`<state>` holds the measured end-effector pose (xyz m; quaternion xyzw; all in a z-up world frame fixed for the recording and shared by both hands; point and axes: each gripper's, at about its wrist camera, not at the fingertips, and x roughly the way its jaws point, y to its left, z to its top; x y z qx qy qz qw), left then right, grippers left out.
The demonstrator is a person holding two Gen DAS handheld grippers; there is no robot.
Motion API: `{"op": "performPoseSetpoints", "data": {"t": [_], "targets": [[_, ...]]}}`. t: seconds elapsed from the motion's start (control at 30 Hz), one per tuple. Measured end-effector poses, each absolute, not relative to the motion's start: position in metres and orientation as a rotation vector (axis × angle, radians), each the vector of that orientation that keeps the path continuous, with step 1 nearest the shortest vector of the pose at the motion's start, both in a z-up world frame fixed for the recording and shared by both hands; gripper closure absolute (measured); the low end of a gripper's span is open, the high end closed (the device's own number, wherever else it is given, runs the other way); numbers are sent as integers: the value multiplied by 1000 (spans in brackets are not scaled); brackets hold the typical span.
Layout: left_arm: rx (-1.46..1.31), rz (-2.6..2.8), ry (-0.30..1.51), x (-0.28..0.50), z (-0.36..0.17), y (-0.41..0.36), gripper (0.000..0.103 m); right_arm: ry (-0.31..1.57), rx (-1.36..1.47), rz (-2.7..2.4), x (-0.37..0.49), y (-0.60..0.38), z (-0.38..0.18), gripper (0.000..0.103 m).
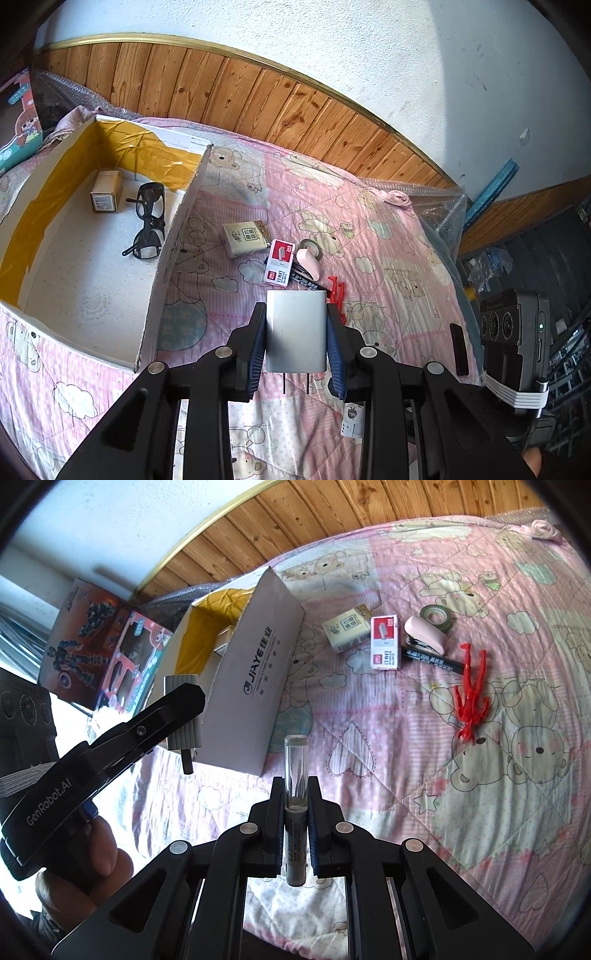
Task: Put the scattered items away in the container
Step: 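Carry the white charger and clear tube with both tools over the box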
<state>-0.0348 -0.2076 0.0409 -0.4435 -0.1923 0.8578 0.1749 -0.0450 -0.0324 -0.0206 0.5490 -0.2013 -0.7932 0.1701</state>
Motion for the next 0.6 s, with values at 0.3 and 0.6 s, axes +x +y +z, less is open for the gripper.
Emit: {"op": "performPoseSetpoints", "data": {"t": [0.3, 0.6], "targets": [[-1252, 2517, -606, -31, 49, -243, 72, -490, 1522, -2215, -52, -63, -7, 92], [-1267, 2610, -584, -32, 57, -270, 72, -422, 1490, -2171, -70, -96, 4, 92]]}}
